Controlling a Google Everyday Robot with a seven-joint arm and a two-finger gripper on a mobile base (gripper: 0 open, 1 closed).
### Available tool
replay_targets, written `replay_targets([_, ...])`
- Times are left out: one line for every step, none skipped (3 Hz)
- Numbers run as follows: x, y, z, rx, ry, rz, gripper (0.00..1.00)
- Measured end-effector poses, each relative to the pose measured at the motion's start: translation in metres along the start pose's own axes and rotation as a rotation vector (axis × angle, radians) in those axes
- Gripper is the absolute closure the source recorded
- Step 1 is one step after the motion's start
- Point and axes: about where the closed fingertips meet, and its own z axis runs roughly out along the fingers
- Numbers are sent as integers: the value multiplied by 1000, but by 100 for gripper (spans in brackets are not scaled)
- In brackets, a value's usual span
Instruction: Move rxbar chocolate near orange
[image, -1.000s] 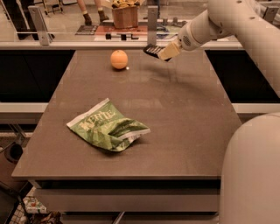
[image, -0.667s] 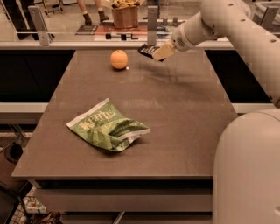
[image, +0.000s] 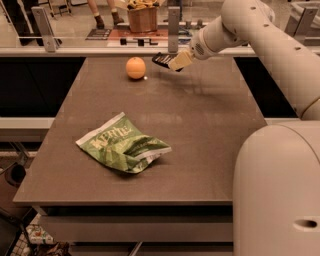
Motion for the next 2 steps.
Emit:
replay_targets([1,2,4,-5,2,0,59])
replay_targets([1,4,7,-10,4,0,37])
